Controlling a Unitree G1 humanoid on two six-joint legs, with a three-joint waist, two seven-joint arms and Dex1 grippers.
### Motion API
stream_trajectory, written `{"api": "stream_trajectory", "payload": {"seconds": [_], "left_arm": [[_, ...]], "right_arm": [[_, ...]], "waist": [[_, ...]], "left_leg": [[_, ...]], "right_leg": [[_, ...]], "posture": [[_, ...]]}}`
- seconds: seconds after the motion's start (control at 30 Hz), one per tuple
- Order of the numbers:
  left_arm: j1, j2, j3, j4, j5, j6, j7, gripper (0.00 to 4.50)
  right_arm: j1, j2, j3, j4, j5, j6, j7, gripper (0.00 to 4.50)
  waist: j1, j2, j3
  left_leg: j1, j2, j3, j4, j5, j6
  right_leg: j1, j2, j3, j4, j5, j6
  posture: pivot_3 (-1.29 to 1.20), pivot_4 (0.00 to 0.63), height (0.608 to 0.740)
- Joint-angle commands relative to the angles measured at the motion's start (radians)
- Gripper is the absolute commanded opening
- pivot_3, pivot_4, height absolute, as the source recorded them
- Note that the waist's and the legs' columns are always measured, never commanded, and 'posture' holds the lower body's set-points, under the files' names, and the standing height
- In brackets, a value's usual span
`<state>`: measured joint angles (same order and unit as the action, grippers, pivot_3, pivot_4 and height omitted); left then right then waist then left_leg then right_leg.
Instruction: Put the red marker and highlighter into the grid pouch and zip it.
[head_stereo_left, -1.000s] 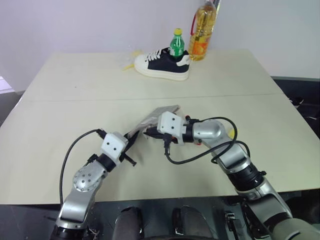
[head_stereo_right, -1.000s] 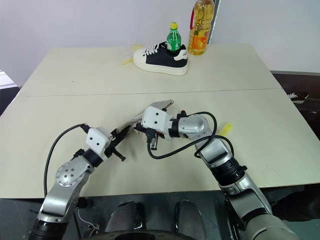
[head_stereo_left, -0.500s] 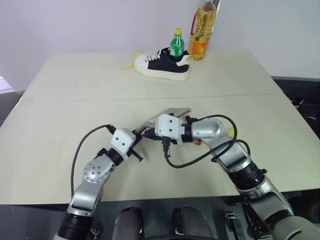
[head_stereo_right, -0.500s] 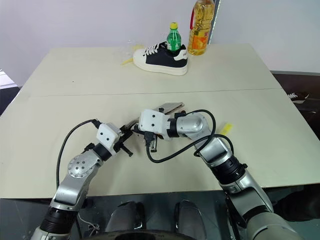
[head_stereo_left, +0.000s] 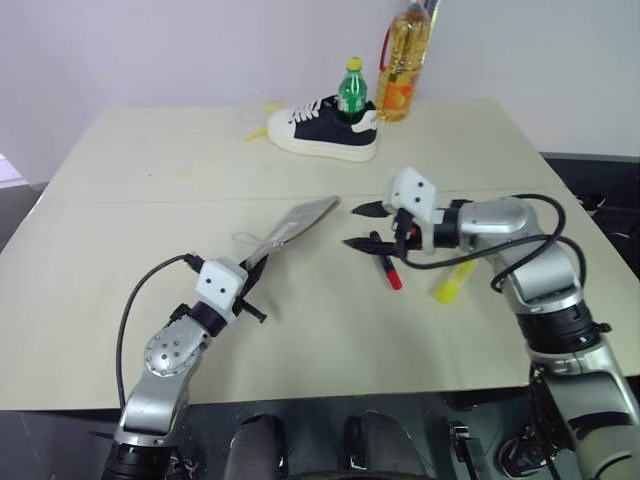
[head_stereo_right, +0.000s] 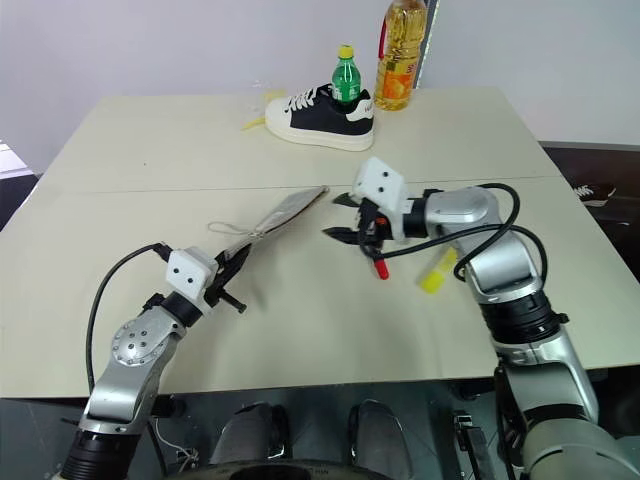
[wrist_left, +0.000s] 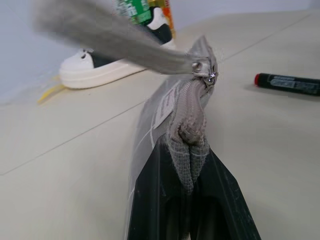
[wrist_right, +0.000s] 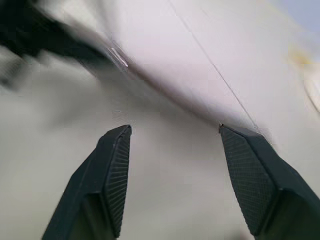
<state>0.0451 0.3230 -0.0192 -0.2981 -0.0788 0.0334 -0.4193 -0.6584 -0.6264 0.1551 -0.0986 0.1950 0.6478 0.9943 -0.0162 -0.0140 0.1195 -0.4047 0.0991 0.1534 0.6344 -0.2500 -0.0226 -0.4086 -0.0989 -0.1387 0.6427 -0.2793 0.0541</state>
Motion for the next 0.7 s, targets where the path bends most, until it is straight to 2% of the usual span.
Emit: {"api": "stream_trajectory", "payload": {"seconds": [0.03,0.07,0.1,0.37,0.4,0.43,0.63,0.67,0.7], "left_arm": [[-0.002,0.007,0.013,-0.017,-0.001,-0.016,0.004,0.0],[-0.004,0.008,0.012,-0.014,0.0,-0.02,0.004,0.0],[-0.007,0.008,0.011,-0.01,0.002,-0.023,0.003,0.0],[-0.039,0.003,-0.003,0.023,0.006,-0.053,-0.002,0.0],[-0.041,0.002,-0.004,0.024,0.006,-0.055,-0.003,0.0],[-0.042,0.001,-0.006,0.026,0.006,-0.057,-0.003,0.0],[-0.051,-0.005,0.0,0.039,0.006,-0.067,0.005,0.0],[-0.052,-0.006,0.002,0.039,0.003,-0.066,0.007,0.0],[-0.052,-0.007,0.004,0.039,-0.002,-0.065,0.006,0.0]], "right_arm": [[0.0,-0.007,-0.025,0.066,-0.007,0.144,-0.077,3.82],[0.007,-0.004,-0.025,0.07,-0.011,0.165,-0.098,4.31],[0.013,0.003,-0.024,0.075,-0.019,0.191,-0.128,4.45],[0.082,0.073,-0.016,0.072,-0.026,0.388,-0.295,4.45],[0.087,0.079,-0.017,0.072,-0.023,0.401,-0.305,3.95],[0.091,0.085,-0.022,0.071,-0.017,0.416,-0.313,3.67],[0.084,0.068,-0.005,0.058,-0.016,0.369,-0.311,0.54],[0.079,0.056,0.007,0.052,-0.026,0.331,-0.302,0.29],[0.073,0.04,0.024,0.046,-0.042,0.278,-0.29,0.3]], "waist": [[0.0,0.0,0.0],[0.001,0.0,0.0],[0.002,0.0,0.0],[0.004,0.0,0.0],[0.004,0.0,0.0],[0.004,0.0,0.0],[0.003,0.0,0.0],[0.003,0.0,0.0],[0.003,0.0,0.0]], "left_leg": [[0.0,0.0,0.0,0.0,0.0,0.0],[0.0,0.0,0.0,0.0,0.0,0.0],[0.0,0.0,0.0,0.0,0.0,0.0],[-0.001,0.0,0.001,0.0,0.0,0.0],[-0.001,0.0,0.001,0.0,0.0,0.0],[-0.001,0.0,0.001,0.0,0.0,0.0],[-0.001,0.0,0.0,0.0,0.0,0.0],[-0.001,0.0,0.0,0.0,0.0,0.0],[-0.001,0.0,0.0,0.0,0.0,0.0]], "right_leg": [[0.0,0.0,0.0,0.001,0.0,0.0],[-0.001,0.0,0.0,0.001,0.0,0.0],[-0.001,0.0,0.0,0.001,0.0,0.0],[-0.001,0.0,0.0,0.001,0.0,0.0],[-0.001,-0.001,0.0,0.001,0.0,0.0],[-0.001,-0.001,0.0,0.001,0.0,0.0],[-0.001,0.0,0.0,0.001,0.0,0.0],[-0.001,0.0,0.0,0.001,0.0,0.0],[-0.001,0.0,0.0,0.001,0.0,0.0]], "posture": [[0.0,0.15,0.705],[0.0,0.15,0.705],[0.0,0.15,0.705],[0.0,0.15,0.705],[0.0,0.15,0.705],[0.0,0.15,0.705],[0.0,0.15,0.705],[0.0,0.15,0.705],[0.0,0.15,0.705]]}}
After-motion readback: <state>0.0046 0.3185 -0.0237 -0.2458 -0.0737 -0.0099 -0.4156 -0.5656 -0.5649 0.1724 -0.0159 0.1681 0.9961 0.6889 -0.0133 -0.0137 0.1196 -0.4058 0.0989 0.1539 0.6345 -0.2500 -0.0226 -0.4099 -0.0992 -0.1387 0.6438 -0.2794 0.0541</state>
